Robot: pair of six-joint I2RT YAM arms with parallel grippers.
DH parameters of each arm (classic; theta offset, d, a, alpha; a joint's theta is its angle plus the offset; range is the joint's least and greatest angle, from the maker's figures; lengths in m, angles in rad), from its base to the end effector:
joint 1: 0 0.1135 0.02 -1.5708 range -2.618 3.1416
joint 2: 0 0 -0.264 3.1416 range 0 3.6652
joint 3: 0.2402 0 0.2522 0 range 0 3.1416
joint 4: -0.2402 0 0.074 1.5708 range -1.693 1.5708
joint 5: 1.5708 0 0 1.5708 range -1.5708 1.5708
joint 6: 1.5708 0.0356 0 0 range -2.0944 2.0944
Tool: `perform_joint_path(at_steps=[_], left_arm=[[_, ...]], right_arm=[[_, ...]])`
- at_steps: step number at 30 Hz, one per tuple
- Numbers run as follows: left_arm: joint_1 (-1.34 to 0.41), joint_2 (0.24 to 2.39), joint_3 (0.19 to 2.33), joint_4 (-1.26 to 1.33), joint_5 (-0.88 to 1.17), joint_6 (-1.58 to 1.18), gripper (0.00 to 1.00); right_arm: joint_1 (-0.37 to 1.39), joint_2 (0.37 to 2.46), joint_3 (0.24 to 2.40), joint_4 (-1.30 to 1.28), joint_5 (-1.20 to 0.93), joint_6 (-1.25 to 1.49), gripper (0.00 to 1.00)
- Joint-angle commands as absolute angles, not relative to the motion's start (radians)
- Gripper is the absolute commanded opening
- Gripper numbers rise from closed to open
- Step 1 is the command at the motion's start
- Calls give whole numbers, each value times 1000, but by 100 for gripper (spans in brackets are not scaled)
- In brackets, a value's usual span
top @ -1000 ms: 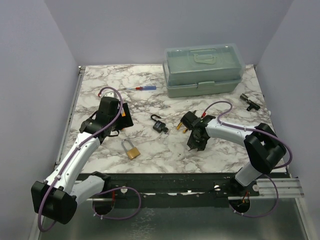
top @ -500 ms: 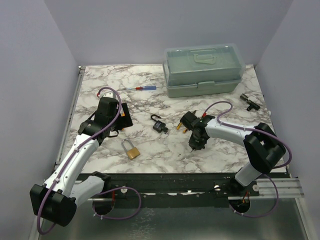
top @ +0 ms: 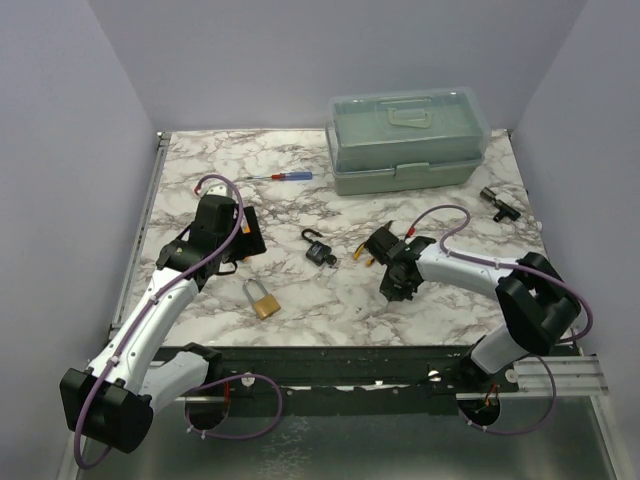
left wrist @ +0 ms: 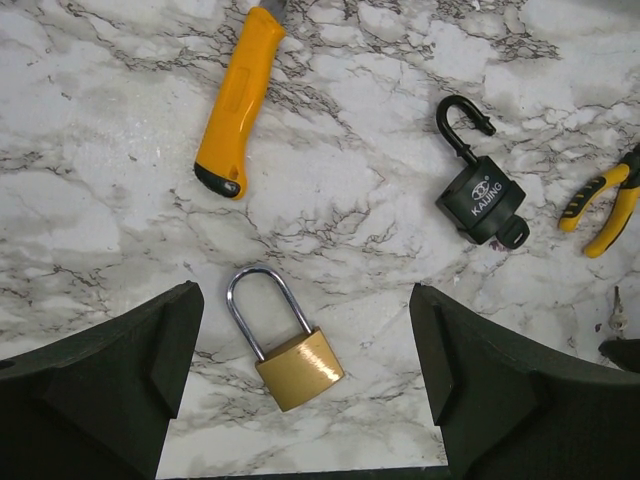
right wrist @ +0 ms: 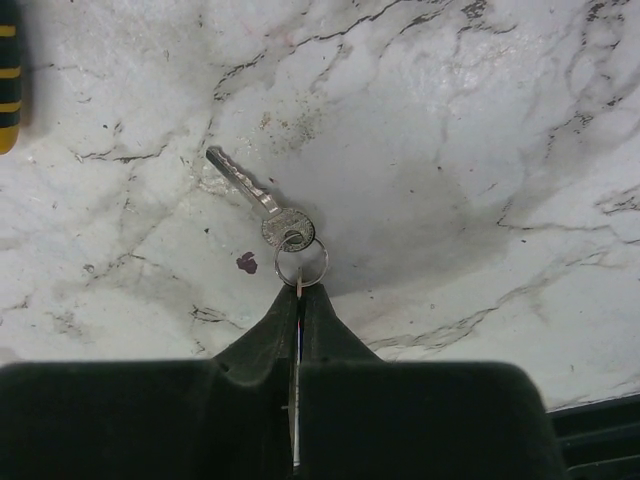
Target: Unlock with the key
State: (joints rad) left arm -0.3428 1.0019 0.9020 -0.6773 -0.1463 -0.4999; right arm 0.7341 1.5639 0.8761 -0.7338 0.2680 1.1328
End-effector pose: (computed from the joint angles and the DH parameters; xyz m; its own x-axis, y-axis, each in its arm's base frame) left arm 0.1952 -0.0641 0.2946 -0.6921 -0.2565 -0.6747 -0.1106 0.9614 -0.2520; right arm 0.2006 0.1683 0.1612 -0.8699 0.3913 -0.3002 0.4033 0.9148 0.0236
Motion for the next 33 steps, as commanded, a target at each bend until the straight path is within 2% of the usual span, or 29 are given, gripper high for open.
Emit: perform_joint_path(at_steps=[1,8,15,18,21,33], left_arm=[[-344,973,892,-643,-54,-470,91],[-344,924,840,-552,201,-604,89],[-347,804,609,-153,421,-989,80],[-354,775,504,65,458,-1129,71],[-387,796,439,243,465,-1225,67],[-576,995,452,565,388,-1262,50]], right_arm=[[738,1502,845,-666,292,1127,0],[738,1281,732,-334,152,1182,0],[742,1106,577,72,112,1328,0],[743,1075,559,176,129,1338,0],[749,1064,528,309,115,1339,0],[828,1089,456,684,134,1373,0]])
